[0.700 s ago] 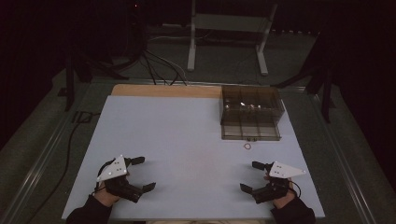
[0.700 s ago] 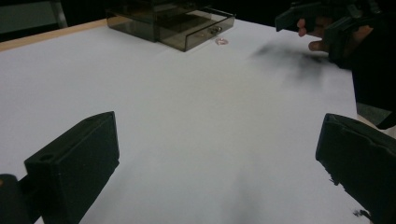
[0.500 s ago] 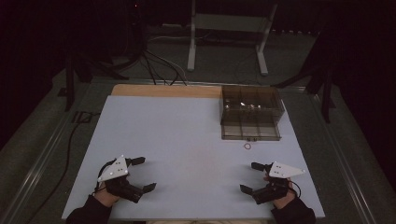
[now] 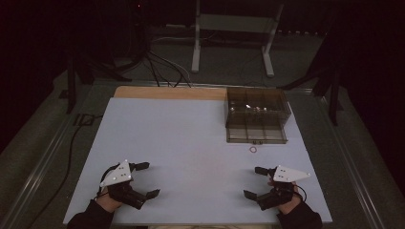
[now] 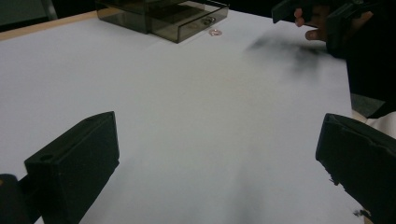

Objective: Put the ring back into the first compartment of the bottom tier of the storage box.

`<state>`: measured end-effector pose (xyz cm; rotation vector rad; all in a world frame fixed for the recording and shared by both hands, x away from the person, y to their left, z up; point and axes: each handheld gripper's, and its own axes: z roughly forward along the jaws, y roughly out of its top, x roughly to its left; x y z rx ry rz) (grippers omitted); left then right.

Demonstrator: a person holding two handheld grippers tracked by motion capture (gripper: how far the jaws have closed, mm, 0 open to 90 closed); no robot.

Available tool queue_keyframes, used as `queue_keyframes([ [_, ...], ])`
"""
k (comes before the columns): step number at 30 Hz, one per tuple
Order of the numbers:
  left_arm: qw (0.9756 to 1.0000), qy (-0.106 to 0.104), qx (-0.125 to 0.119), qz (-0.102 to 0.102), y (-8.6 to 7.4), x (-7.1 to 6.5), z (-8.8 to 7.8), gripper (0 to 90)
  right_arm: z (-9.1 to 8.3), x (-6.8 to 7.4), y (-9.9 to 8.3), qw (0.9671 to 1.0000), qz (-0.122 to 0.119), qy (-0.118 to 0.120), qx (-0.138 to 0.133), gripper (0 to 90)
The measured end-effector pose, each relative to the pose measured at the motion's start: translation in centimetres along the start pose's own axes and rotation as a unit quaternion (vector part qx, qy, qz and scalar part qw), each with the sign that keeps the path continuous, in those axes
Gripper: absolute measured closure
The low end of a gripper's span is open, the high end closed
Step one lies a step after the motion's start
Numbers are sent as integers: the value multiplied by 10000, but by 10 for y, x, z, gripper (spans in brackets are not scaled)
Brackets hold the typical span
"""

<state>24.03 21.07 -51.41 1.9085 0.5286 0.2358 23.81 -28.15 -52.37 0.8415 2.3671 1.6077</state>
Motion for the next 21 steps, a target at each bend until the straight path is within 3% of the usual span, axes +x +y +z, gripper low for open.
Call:
queue_keyframes([
  [13,10000,5,-35,-46,-1,1,0,7,-4,12,22,9992,-197,278,-204,0],
  [21,10000,-32,-59,-73,0,1,0,7,-14,11,34,9989,-250,130,-375,0],
])
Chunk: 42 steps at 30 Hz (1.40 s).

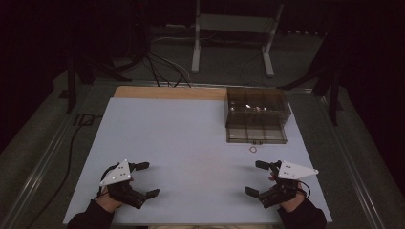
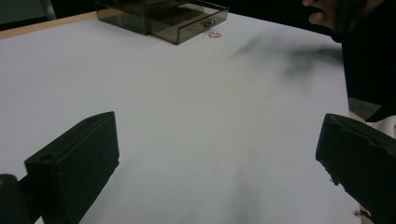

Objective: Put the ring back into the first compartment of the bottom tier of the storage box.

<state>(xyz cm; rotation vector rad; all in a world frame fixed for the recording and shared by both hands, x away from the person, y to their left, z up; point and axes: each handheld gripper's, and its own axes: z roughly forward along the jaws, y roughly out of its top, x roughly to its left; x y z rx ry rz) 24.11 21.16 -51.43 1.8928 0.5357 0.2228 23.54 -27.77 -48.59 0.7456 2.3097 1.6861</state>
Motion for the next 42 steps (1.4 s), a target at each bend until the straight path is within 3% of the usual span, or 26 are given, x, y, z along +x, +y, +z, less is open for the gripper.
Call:
queue_keyframes([
  [10,10000,-48,-37,16,0,0,0,7,-1,-2,8,9999,-69,-111,-50,0],
  [17,10000,-45,-37,-28,0,0,0,7,0,-7,15,9994,-99,-324,-101,0],
  [30,10000,-64,-57,-41,0,1,0,7,1,-25,17,9970,92,-755,-128,0],
  [42,9999,-87,-62,-56,0,2,0,7,4,-41,15,9923,282,-1203,-8,0],
])
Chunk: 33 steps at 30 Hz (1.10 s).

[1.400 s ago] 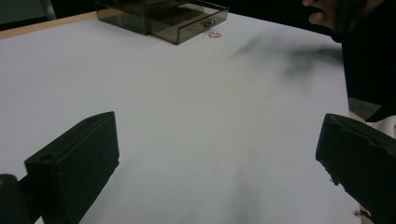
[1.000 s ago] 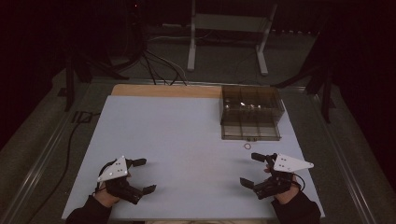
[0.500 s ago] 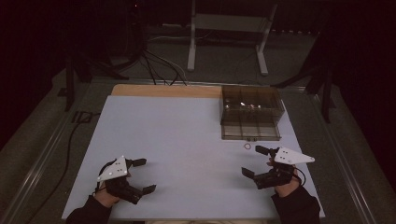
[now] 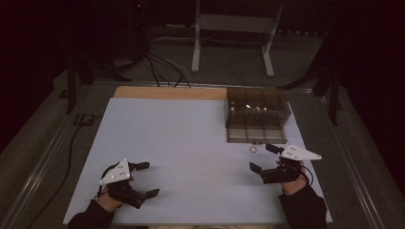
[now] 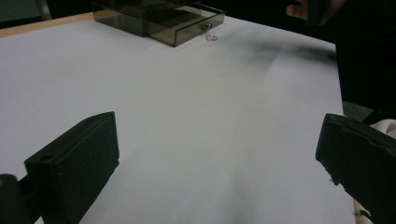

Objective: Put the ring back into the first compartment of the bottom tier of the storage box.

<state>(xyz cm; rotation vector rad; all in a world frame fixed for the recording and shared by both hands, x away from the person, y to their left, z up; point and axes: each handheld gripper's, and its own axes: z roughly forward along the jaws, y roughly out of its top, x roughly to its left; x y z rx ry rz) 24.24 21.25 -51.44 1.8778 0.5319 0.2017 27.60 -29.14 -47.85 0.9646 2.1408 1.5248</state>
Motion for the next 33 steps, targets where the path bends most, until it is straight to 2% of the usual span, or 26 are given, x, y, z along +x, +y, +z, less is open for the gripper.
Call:
queue_keyframes([
  [4,10000,5,7,-20,-1,0,0,7,3,-4,0,9997,77,-206,61,0],
  [20,10000,5,5,-44,-1,1,0,7,14,-20,-4,9971,313,-681,138,0],
  [27,10000,1,0,-46,-1,1,1,7,23,-23,-8,9931,386,-1028,411,0],
  [30,10000,8,24,-30,-1,1,1,7,26,-26,-10,9904,460,-1177,561,0],
  [31,10000,11,23,-42,-1,1,1,7,27,-27,-10,9884,485,-1325,565,0],
  [33,10000,5,-1,-47,-1,1,1,7,29,-29,-11,9871,581,-1368,601,0],
])
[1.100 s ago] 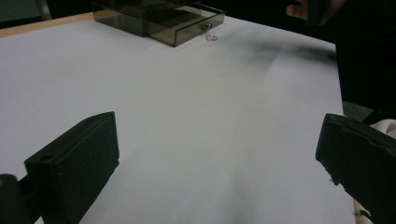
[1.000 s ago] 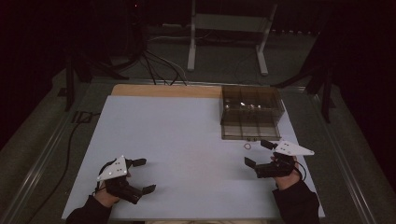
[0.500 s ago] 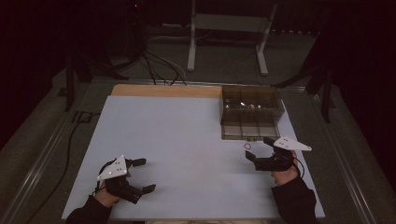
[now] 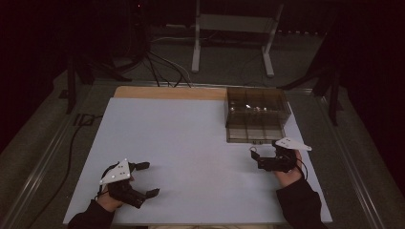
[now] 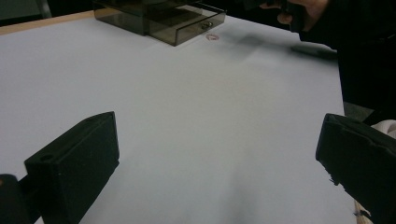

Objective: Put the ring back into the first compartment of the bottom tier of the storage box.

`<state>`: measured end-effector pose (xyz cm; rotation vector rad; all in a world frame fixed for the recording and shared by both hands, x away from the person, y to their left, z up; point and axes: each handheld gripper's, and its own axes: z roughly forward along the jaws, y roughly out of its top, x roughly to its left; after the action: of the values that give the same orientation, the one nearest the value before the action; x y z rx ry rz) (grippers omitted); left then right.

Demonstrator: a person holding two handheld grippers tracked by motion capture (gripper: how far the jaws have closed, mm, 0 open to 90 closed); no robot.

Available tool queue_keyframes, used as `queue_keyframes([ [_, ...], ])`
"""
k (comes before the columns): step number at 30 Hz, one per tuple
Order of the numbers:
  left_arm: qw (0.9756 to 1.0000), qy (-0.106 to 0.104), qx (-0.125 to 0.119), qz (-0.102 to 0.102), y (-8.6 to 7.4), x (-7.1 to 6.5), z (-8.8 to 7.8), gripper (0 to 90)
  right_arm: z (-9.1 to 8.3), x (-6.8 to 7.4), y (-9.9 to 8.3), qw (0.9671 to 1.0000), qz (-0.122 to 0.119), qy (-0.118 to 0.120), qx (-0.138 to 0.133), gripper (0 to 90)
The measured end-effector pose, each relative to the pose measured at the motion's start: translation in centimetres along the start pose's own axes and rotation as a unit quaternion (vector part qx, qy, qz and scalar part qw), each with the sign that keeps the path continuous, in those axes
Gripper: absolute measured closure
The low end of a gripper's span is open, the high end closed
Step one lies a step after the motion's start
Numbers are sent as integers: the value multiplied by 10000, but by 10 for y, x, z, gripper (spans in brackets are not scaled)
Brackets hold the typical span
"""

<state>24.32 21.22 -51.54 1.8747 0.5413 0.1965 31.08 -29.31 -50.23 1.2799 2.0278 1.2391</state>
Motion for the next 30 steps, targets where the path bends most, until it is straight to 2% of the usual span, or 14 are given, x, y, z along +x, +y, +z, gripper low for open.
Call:
queue_keyframes([
  [1,10000,-5,-1,6,0,0,0,7,1,0,0,9999,51,-106,3,0],
  [4,10000,-3,26,11,0,0,0,7,4,0,0,9998,92,-183,69,0],
  [5,10000,-11,11,2,0,0,0,7,6,0,0,9993,120,-326,168,49],
  [6,10000,-13,-1,3,0,0,0,7,7,1,-1,9989,144,-402,181,51],
  [9,10000,-14,7,-2,0,0,0,7,10,1,-1,9984,144,-484,242,64],
  [13,10000,-21,-13,-1,0,0,0,7,12,-1,1,9972,263,-601,345,169],
  [18,10000,-7,0,5,0,0,0,7,14,-1,1,9956,285,-737,500,226],
  [21,10000,-5,15,0,0,0,0,7,17,-1,1,9938,300,-899,581,324],
  [25,10000,-16,-7,3,0,0,0,7,18,-1,2,9937,328,-894,593,439],
  [30,10000,-12,-13,-5,0,0,0,7,21,-3,2,9924,423,-970,620,535],
])
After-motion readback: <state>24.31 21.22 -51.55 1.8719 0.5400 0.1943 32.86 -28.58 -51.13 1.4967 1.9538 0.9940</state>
